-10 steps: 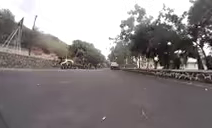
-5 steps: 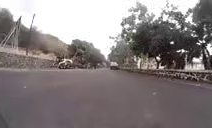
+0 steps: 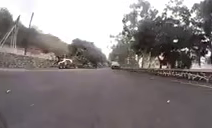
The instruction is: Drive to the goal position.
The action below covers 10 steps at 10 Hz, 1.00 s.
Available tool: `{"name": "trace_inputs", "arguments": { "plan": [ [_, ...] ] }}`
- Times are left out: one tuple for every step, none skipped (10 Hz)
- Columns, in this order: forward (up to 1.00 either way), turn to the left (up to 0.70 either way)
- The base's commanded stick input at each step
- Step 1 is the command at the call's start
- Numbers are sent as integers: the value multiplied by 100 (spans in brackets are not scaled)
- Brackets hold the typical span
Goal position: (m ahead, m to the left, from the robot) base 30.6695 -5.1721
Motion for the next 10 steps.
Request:
{"name": "trace_inputs", "arguments": {
  "plan": [
    [100,19],
    [100,23],
    [100,12],
    [100,1],
    [100,0],
    [100,0],
    [100,0],
    [100,0],
    [100,0],
    [100,0]
  ]
}}
